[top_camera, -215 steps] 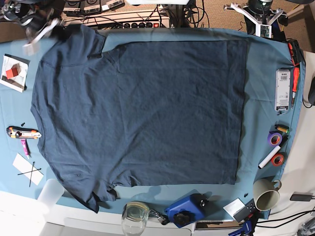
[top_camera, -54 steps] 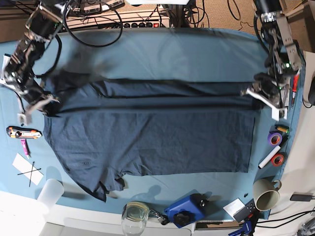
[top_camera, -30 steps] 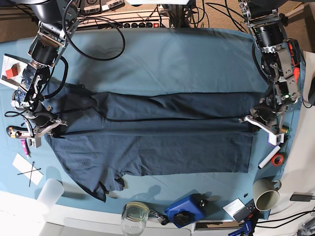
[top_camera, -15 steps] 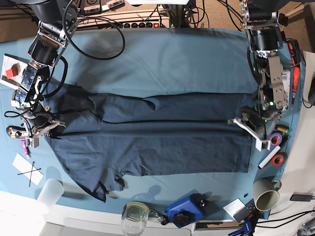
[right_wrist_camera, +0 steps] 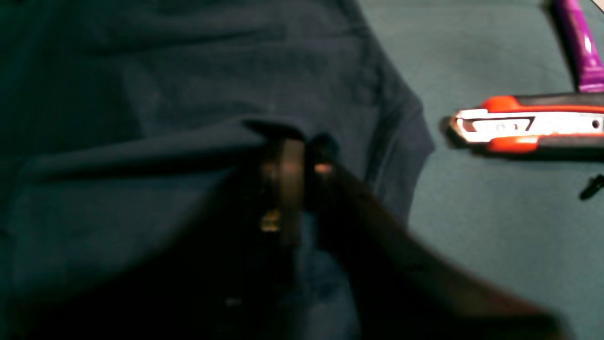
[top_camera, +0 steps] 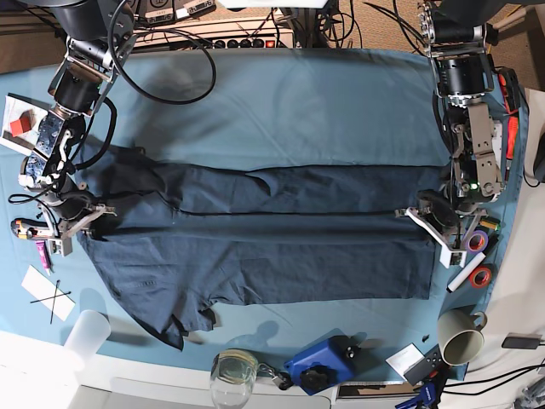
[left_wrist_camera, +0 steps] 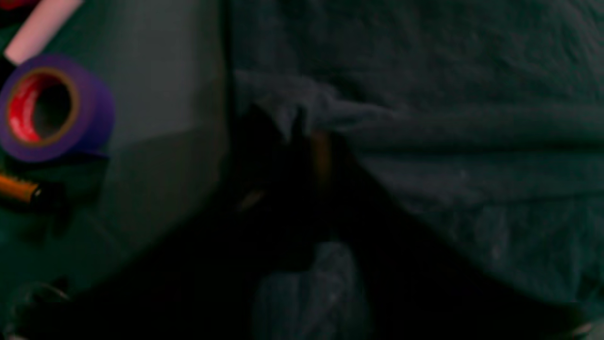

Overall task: Fold the T-shirt properly
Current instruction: 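Lower the folded edge onto the shirt and open both grippers, then move both grippers to the folded edge and grasp it again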

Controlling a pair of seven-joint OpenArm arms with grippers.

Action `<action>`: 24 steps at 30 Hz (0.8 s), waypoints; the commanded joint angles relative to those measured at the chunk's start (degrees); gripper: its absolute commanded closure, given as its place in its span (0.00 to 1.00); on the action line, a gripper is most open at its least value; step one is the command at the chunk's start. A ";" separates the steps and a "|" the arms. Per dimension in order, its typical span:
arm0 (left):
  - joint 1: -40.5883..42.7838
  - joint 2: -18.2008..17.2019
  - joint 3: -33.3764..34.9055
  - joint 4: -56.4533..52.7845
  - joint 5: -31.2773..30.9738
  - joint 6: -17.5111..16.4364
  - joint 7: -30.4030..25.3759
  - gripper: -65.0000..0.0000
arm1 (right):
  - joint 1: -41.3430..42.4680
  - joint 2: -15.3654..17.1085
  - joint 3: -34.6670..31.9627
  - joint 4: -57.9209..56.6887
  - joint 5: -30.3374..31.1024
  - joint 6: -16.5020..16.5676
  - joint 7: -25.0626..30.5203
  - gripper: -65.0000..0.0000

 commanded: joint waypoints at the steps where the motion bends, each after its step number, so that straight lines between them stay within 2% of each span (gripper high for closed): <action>1: -1.57 -0.74 -0.28 1.05 -0.24 -0.55 -1.22 0.64 | 1.57 1.18 0.24 0.87 0.70 0.22 1.29 0.75; 2: -1.73 -0.76 -0.28 1.05 -0.24 -0.66 -1.22 0.57 | 1.66 1.20 0.24 0.90 1.09 0.24 1.27 0.71; 4: -2.25 -0.76 -0.28 1.07 -0.24 -0.68 -0.92 0.50 | 1.75 1.38 0.24 0.92 1.70 0.22 0.31 0.70; 6: -3.28 -0.79 -0.33 1.16 -0.24 -0.66 2.08 0.49 | 1.70 1.92 0.24 1.77 4.42 0.17 -2.38 0.70; 8: -4.92 -0.76 -0.33 1.55 -1.42 -0.39 7.37 0.49 | 1.68 2.49 0.59 3.74 8.13 0.24 -5.68 0.70; 12: -7.50 -0.90 -0.46 5.05 -7.37 0.63 16.65 0.49 | 1.68 3.41 3.21 9.97 16.20 0.24 -11.78 0.70; 16: -7.19 -2.03 -0.44 7.52 -7.32 0.61 18.99 0.49 | 1.53 3.67 7.67 13.62 18.47 0.24 -17.66 0.70; 21: -4.57 -4.72 -2.14 9.64 -9.16 0.59 21.42 0.49 | -0.55 4.31 13.40 13.60 18.91 0.22 -18.27 0.70; 24: -1.62 -5.99 -4.85 12.37 -11.93 -0.28 22.45 0.49 | -1.36 4.85 16.61 13.60 20.98 0.26 -21.22 0.70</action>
